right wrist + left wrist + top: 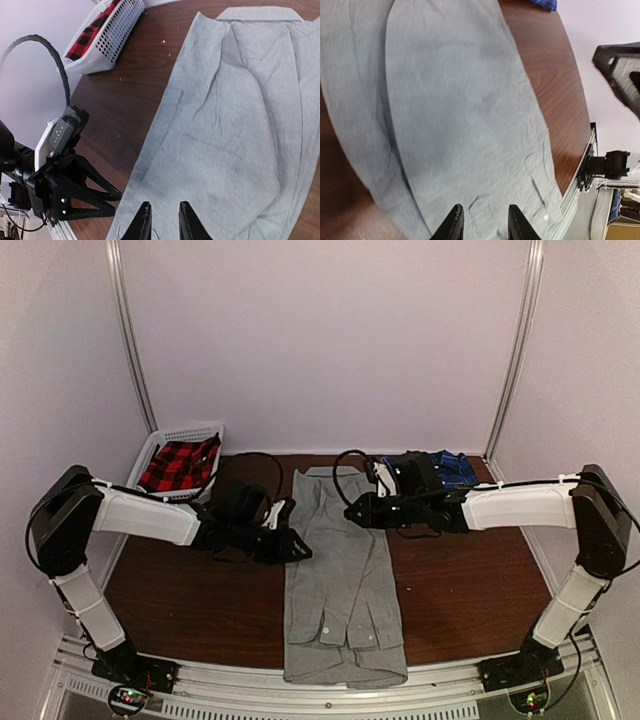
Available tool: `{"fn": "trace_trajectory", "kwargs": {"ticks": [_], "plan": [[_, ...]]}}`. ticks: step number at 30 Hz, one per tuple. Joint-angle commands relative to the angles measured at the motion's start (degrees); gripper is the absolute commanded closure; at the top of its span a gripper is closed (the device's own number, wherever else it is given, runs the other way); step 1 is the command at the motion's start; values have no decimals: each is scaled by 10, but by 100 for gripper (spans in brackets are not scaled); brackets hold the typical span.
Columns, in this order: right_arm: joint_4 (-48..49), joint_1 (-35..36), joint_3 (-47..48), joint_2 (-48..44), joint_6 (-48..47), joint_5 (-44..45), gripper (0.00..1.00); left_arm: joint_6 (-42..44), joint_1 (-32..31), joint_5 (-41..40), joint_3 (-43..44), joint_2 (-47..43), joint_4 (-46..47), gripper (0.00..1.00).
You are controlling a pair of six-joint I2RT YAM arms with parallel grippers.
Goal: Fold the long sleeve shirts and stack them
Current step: Adjust the sleeve of the rectangle-folded shirt.
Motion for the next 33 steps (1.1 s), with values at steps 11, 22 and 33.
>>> {"fn": "trace_trajectory", "kwargs": {"ticks": [11, 22, 33], "plan": [[105, -88, 263, 300, 34, -163, 87, 63, 142, -48, 371, 289, -18, 74], [105, -117, 417, 466, 96, -168, 86, 49, 190, -69, 565, 464, -66, 75], [102, -124, 471, 515, 171, -125, 68, 36, 195, -57, 599, 497, -70, 75]]}}
